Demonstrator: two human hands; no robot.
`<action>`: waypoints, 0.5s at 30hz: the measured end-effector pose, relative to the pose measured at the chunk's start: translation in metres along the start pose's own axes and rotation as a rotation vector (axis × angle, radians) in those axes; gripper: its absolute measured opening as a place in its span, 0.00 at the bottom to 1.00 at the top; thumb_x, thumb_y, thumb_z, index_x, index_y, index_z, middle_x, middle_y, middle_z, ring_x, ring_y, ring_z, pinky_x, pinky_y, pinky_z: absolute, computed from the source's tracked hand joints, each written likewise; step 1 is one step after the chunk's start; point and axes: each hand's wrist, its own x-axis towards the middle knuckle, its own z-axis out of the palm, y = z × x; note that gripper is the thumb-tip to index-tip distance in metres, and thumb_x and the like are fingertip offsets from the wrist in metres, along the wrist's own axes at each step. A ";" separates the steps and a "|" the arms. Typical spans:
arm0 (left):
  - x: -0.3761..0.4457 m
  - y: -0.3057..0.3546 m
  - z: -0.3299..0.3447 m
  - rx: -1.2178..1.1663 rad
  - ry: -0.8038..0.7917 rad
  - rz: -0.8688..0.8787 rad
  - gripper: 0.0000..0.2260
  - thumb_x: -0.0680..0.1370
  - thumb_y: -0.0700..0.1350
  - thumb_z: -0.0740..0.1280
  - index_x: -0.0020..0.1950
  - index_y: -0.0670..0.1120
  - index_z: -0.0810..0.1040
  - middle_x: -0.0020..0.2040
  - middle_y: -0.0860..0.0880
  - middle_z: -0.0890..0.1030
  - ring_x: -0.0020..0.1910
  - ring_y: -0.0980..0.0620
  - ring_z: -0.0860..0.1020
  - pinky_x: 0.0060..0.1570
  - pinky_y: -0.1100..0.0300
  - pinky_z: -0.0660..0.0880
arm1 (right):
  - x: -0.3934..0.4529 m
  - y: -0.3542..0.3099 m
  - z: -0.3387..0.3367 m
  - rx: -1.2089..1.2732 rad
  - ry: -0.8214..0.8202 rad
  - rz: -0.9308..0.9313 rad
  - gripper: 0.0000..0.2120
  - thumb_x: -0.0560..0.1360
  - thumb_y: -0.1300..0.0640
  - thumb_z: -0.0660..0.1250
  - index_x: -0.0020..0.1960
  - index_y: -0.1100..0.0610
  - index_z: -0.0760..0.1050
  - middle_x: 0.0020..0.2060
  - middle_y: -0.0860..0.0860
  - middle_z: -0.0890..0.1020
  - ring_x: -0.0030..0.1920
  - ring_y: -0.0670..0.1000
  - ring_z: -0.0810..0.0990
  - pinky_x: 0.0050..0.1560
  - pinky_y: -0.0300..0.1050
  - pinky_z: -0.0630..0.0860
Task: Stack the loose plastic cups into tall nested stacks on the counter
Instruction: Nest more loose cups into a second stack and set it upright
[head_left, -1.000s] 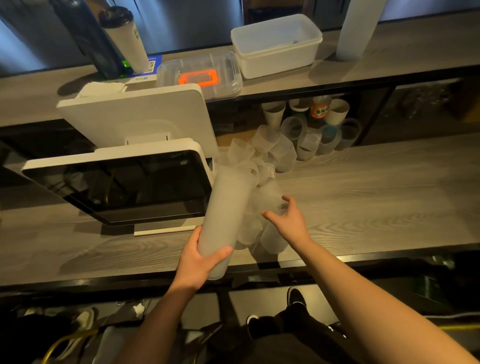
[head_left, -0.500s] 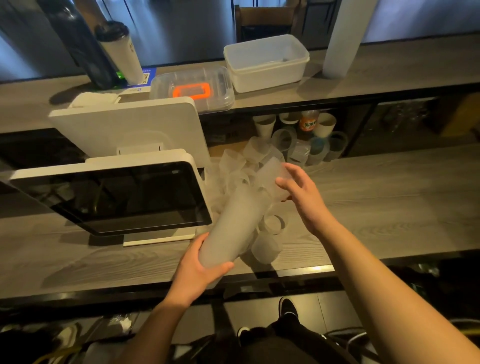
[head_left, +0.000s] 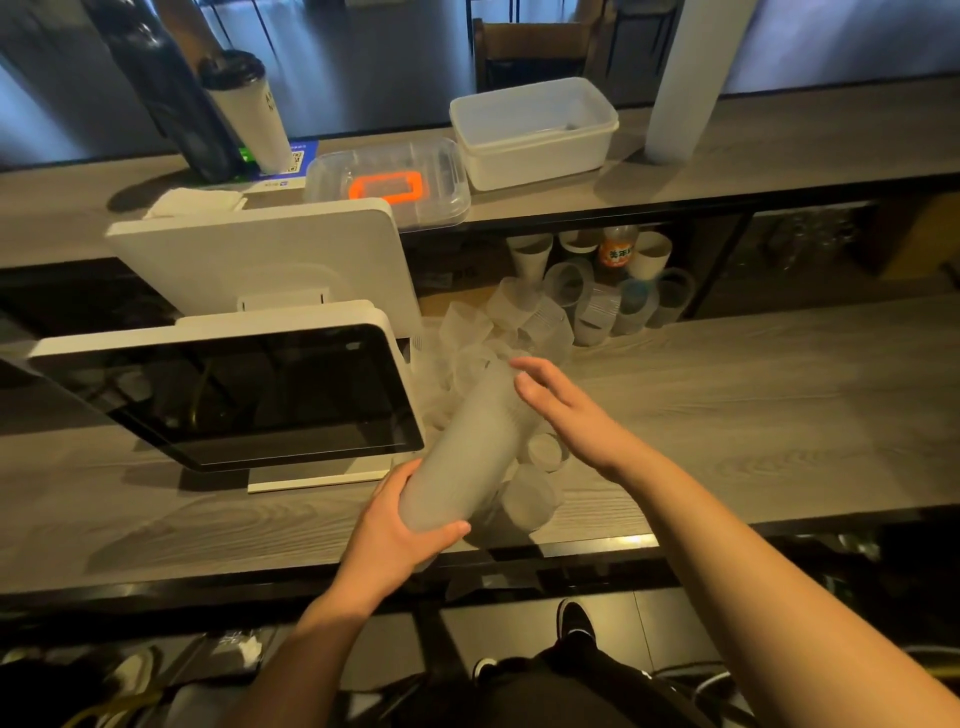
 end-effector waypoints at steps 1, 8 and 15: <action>0.000 -0.001 0.001 0.000 -0.006 -0.008 0.38 0.61 0.55 0.82 0.68 0.57 0.70 0.61 0.58 0.75 0.58 0.58 0.75 0.47 0.66 0.72 | -0.002 0.001 0.004 0.029 -0.016 0.011 0.27 0.80 0.40 0.58 0.76 0.48 0.64 0.68 0.44 0.69 0.67 0.42 0.68 0.65 0.40 0.64; -0.007 -0.004 0.004 -0.170 -0.024 -0.124 0.35 0.66 0.54 0.81 0.68 0.58 0.68 0.59 0.57 0.75 0.57 0.56 0.76 0.45 0.63 0.75 | 0.005 0.037 0.010 0.159 0.242 0.177 0.34 0.78 0.34 0.58 0.78 0.50 0.61 0.68 0.52 0.73 0.68 0.51 0.73 0.69 0.52 0.71; -0.011 0.002 0.005 -0.224 -0.007 -0.161 0.32 0.69 0.49 0.78 0.67 0.59 0.65 0.58 0.59 0.73 0.55 0.58 0.75 0.43 0.66 0.74 | -0.009 0.105 0.024 -0.204 0.216 0.381 0.46 0.68 0.35 0.75 0.76 0.58 0.63 0.69 0.55 0.74 0.67 0.55 0.75 0.60 0.48 0.76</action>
